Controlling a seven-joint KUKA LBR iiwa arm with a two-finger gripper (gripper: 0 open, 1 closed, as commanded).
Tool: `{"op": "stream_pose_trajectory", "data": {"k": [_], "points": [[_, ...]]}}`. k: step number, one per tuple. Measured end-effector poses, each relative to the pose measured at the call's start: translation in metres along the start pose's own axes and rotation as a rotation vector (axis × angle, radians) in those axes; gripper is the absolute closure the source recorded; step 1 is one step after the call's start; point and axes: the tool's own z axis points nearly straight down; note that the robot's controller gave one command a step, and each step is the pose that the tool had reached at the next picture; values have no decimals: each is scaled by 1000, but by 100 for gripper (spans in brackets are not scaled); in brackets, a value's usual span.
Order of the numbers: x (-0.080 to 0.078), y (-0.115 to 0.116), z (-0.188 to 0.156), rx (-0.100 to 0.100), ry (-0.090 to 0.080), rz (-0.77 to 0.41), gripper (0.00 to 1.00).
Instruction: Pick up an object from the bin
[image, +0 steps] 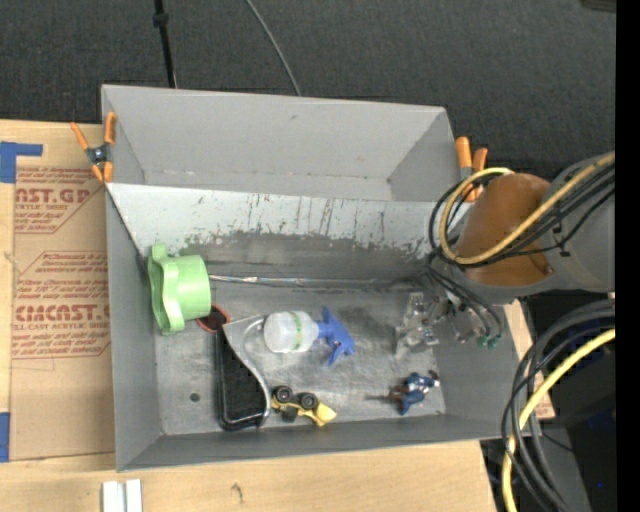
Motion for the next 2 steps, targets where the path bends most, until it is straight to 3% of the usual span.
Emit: {"op": "stream_pose_trajectory", "data": {"k": [1,2], "points": [[0,0,0,0,0,0,100],[1,13,-17,-4,14,85,100]]}}
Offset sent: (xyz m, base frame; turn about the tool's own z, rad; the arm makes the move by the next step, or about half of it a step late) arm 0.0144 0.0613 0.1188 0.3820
